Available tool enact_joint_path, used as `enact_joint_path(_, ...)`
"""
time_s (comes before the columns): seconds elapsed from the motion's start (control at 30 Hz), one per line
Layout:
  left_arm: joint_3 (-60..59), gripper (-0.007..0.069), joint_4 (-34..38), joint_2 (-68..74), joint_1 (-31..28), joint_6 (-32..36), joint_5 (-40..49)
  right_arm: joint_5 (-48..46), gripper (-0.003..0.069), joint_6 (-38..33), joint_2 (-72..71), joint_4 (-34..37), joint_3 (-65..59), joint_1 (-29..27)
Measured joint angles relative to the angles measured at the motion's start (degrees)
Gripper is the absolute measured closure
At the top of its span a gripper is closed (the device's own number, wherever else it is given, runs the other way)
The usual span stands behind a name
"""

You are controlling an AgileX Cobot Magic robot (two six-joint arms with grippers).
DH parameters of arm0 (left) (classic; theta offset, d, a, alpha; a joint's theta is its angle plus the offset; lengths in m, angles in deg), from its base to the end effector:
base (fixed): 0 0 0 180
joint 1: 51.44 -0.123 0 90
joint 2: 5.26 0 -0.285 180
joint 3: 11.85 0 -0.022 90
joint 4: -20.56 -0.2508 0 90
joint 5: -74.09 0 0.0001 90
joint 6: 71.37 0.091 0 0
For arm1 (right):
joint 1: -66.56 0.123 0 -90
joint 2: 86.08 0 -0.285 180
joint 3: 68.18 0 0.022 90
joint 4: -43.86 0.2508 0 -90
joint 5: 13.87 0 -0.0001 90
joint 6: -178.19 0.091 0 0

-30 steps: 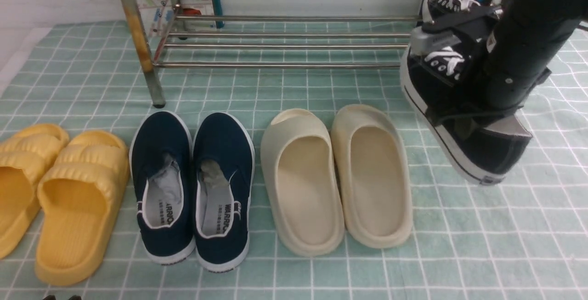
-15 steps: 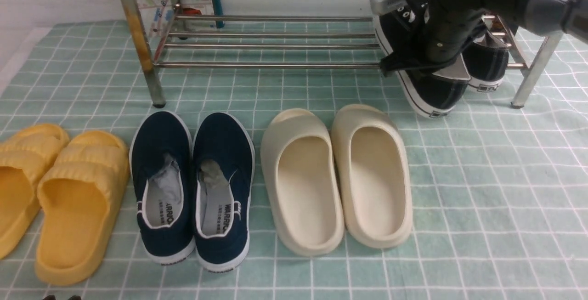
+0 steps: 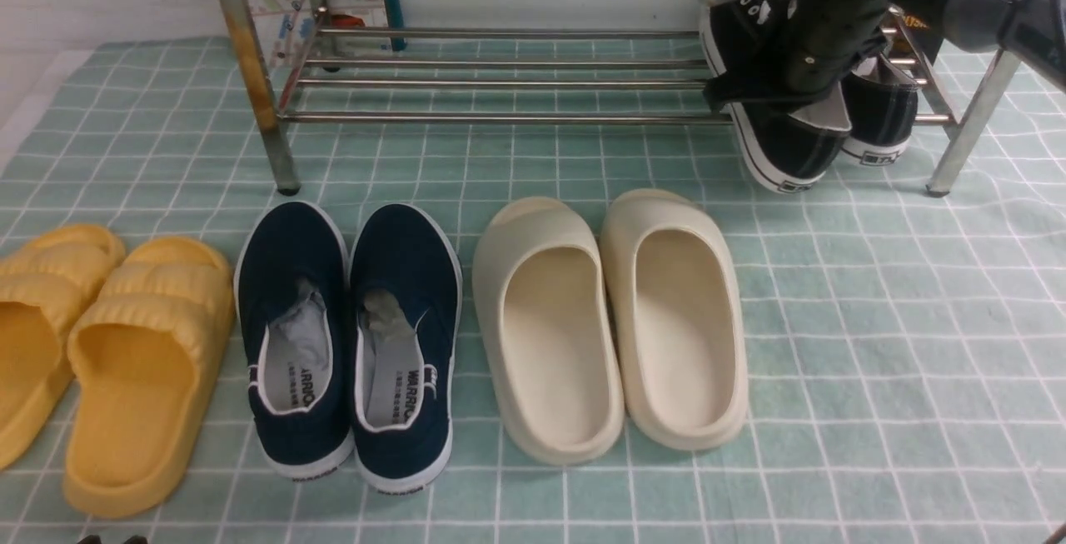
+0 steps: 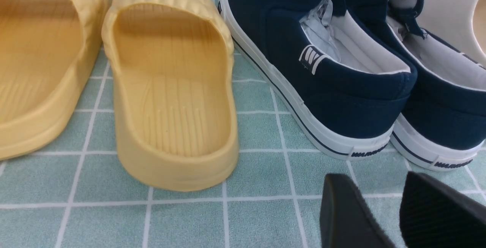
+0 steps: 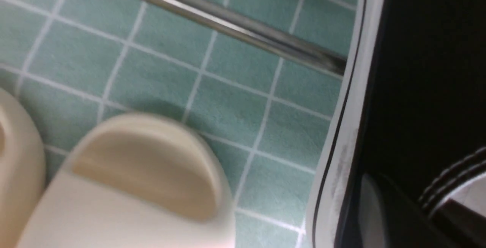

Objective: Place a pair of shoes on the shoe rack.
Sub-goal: Use the right arm to put a shoe into the shoe rack

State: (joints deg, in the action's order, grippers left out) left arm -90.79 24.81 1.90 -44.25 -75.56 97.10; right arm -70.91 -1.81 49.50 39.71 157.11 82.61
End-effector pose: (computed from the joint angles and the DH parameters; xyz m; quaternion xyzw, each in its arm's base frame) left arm 0.0512 -0.0091 0.1677 0.0019 0.8143 -0.0889 0.5735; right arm 0.4854 0.1339 0.2667 -0.1441 0.9482 0.0049 0.2832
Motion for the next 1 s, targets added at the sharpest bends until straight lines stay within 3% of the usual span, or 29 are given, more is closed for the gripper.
enact_joint_path(0.4, 0.00, 0.0386, 0.00, 0.00, 0.00, 0.00, 0.00, 4.55, 0.0629, 0.99, 1.16, 0.19, 0.08, -0.71)
enact_joint_path(0.8, 0.00, 0.0386, 0.00, 0.00, 0.00, 0.00, 0.00, 7.79, 0.0221, 1.85, -0.65, -1.60, 0.60, -0.77)
enact_joint_path(1.0, 0.00, 0.0386, 0.00, 0.00, 0.00, 0.00, 0.00, 4.91, 0.0185, 0.98, -5.89, 0.26, 0.66, -0.89)
